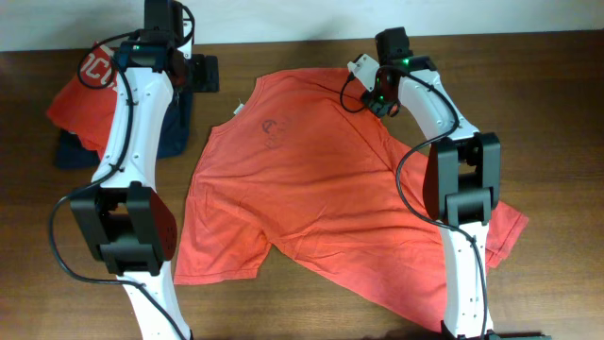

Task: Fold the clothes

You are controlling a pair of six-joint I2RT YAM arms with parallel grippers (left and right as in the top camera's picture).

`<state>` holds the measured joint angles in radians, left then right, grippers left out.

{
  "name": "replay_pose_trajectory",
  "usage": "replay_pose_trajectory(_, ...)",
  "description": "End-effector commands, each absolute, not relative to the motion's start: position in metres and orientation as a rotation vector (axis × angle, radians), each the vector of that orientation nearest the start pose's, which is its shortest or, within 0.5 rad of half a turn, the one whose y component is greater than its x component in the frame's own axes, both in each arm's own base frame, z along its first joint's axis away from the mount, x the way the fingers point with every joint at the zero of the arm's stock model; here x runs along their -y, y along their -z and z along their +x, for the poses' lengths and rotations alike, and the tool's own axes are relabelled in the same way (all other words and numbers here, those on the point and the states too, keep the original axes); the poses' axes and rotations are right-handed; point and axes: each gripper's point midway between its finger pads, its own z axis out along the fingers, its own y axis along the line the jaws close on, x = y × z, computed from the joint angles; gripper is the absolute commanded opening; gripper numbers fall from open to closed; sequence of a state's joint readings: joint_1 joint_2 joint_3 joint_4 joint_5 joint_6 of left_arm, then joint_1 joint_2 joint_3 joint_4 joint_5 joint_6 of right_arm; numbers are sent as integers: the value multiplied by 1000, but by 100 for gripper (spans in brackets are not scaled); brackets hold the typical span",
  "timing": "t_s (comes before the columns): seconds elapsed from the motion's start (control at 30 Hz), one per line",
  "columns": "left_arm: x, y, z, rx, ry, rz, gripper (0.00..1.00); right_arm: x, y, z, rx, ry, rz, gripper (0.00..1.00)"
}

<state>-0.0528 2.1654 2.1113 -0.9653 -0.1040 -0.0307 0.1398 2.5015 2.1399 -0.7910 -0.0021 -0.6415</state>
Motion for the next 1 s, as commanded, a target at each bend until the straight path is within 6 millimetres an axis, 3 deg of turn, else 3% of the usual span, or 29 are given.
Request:
replay_pose_trajectory(0.0, 12, -185, 545, -2555, -87, -13, 99, -76, -3, 575, -2547, 157, -1053, 35)
replay_pose_trajectory(0.23, 12, -185, 545, -2555, -87, -13, 99, -70, -1, 578, -2544, 163, -1034, 31)
replay_pose_trajectory(0.43, 12, -185, 545, -2555, -87, -13, 99, -67, -3, 580, -2543, 167, -1023, 9)
replay_pose_trajectory(0.7, 12, -185, 545, -2555, -87, -13, 99, -66, -6, 584, -2527, 173, -1011, 4)
replay_pose_trajectory(0.97, 12, -185, 545, -2555, -87, -13, 99, -69, -35, 606, -2444, 200, -979, 4)
